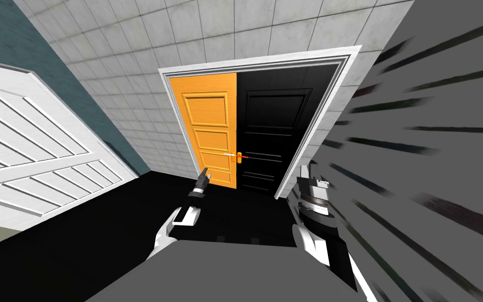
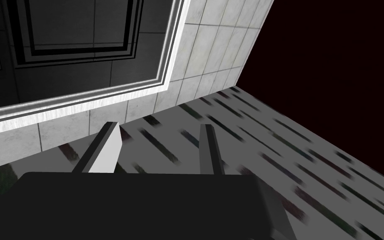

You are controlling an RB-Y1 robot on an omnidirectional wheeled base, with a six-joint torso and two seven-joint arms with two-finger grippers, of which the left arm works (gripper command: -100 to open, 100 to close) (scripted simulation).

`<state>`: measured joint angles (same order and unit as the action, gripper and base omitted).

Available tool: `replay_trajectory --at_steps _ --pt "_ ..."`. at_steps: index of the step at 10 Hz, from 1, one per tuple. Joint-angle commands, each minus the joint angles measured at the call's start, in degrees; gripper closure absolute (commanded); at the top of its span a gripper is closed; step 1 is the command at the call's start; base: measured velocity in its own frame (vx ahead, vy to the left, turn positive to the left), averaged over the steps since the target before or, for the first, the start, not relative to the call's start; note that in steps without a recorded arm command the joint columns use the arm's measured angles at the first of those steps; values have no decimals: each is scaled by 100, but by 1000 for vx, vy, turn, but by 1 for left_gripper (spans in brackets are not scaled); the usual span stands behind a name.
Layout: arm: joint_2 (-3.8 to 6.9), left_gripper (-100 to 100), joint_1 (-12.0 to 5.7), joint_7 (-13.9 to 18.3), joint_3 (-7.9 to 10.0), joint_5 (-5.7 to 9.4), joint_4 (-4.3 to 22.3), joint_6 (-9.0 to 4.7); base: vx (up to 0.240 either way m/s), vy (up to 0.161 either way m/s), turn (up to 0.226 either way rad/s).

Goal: Pull the door open

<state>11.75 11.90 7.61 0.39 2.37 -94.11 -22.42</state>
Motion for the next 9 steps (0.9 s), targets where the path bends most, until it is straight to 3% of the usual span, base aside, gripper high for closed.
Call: replay_trajectory --at_steps 1,9 --pt "74 -100 -116 62 4 31 211 28 108 -11 -102" --pt "312 -100 -601 271 -24 134 1149 125 107 -3 -81"
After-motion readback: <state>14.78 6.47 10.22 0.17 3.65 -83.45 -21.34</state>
